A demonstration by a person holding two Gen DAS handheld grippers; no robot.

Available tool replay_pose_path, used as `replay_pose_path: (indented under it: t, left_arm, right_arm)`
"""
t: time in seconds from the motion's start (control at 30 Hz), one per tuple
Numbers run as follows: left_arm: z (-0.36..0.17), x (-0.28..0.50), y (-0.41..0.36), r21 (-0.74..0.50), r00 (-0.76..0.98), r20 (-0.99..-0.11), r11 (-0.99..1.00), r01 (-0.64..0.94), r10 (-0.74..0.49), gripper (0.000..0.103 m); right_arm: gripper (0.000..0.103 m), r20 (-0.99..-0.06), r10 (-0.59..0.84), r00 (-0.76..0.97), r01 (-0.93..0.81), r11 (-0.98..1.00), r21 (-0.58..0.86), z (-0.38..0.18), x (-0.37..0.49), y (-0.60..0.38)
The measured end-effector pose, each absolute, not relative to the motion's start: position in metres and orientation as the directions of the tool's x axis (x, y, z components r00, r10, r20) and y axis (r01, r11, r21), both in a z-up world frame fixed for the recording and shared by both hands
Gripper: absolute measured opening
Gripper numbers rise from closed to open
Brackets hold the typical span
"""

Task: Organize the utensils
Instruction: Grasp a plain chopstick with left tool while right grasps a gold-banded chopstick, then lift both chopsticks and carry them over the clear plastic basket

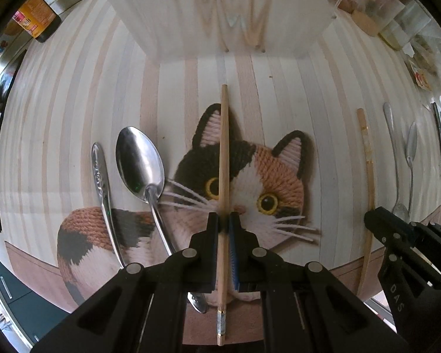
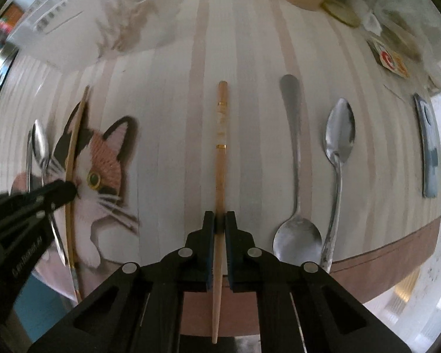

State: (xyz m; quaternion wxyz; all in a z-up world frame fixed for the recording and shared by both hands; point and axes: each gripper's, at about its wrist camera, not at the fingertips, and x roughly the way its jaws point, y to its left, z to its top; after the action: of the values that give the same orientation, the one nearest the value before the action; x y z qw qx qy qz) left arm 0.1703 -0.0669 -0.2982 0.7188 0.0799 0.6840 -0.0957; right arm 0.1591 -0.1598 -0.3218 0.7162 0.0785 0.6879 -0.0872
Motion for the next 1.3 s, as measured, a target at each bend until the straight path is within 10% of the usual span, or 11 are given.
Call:
replay_pose_path:
  t: [1.3]
  left_arm:
    - [-0.253, 0.161, -0.069, -0.016, 0.169, -0.984, 0.966, 0.258, -0.061, 0.004]
  right_arm:
    - [0.007, -0.990, 0.059, 0.126, 0.329, 0.939, 0.098, -0.298, 0.141, -0.175]
